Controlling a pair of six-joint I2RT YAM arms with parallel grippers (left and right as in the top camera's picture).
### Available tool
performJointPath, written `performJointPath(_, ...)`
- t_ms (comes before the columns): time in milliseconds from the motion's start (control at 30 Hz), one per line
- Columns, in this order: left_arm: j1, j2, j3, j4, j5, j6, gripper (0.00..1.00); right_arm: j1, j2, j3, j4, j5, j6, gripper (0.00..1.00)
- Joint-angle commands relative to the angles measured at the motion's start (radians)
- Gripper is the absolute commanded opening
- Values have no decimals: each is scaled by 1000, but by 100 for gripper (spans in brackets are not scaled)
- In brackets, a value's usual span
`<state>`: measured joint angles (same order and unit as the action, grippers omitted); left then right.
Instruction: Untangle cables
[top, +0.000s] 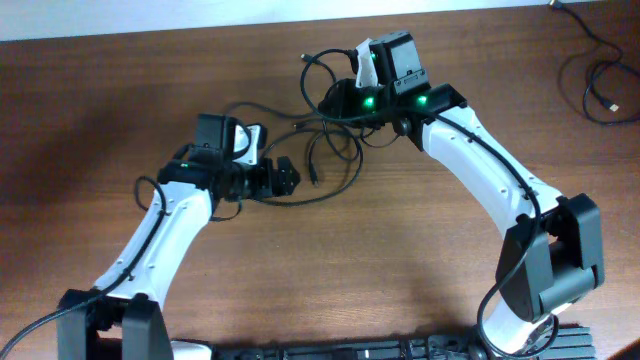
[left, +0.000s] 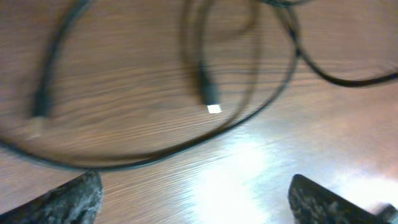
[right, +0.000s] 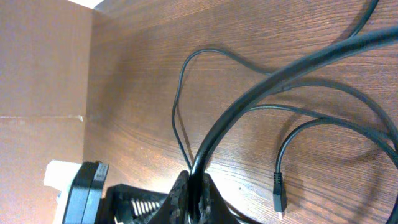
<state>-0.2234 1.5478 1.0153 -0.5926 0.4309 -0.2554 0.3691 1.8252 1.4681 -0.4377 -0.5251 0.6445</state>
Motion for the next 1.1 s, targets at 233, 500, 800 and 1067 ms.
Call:
performJointPath(233,-372,121,-1,117,-438,238,95,-45,3,3,-23,119,-20,4)
performJointPath(500,-370,306,-1,75,-511,434,60,-174,3,3,-199,119,-65,4)
performJointPath(800,-370,455,-9,19,-472,438,0,-406,-48,207,-421,130,-282,4)
performJointPath(1067,-260,469,-10,-103,-794,182,0,-679,-57,468,-740,346,-290,4)
